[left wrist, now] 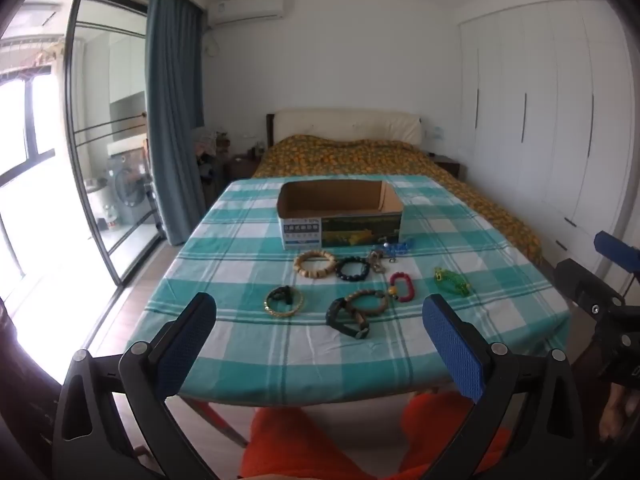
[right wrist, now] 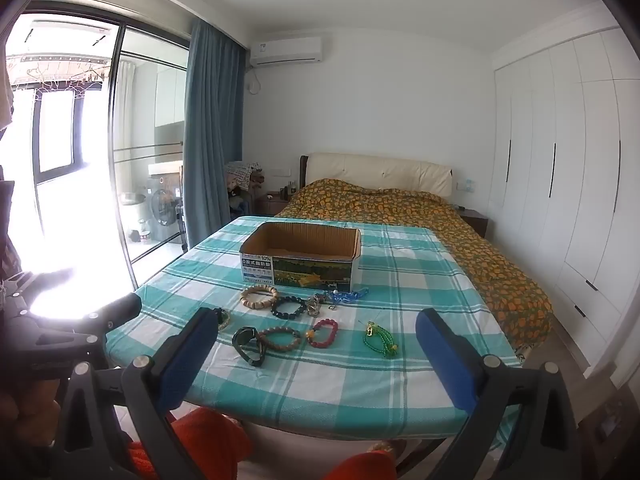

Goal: Organize jewelry

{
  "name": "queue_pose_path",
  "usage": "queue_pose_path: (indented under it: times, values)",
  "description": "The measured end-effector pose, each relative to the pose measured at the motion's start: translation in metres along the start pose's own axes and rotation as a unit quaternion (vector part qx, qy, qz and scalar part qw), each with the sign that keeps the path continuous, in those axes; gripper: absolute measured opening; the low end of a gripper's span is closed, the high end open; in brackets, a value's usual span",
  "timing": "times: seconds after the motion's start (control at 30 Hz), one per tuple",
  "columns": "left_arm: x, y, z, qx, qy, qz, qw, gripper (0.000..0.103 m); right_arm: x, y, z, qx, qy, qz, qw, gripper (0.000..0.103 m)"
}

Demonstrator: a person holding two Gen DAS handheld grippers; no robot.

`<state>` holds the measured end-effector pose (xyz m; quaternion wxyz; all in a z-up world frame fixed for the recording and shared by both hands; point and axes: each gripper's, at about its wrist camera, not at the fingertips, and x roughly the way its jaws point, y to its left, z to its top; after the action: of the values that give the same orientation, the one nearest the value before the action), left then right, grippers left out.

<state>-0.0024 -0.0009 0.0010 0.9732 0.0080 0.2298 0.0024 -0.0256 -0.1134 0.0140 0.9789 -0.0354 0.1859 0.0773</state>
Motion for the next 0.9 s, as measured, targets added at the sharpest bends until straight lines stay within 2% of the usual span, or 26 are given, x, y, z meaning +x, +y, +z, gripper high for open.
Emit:
queue_pose_path:
  times: [0.03, 0.07, 0.9]
  values:
    - [-0.0018, -0.0009, -0.0002, 0.002, -0.002, 0.002, 1.0000, 0.103, 0.0000, 0.0000, 0.0000, 0.000, 0.000, 0.000, 1.000, 0.101]
    - [0.0025, 0.0017, 0.0011, -0.009, 0.019, -0.006, 0.9998, 0.103, -0.0001, 0.0000, 0.0000, 0.000, 0.000, 0.000, 1.000, 0.101]
    - [0.0034, -0.0001, -0.0010, -0.005, 0.013, -0.006, 0.9999, 0.103, -0.0008, 0.0015, -0.0002, -0.002, 0.001, 0.000, 1.000, 0.101]
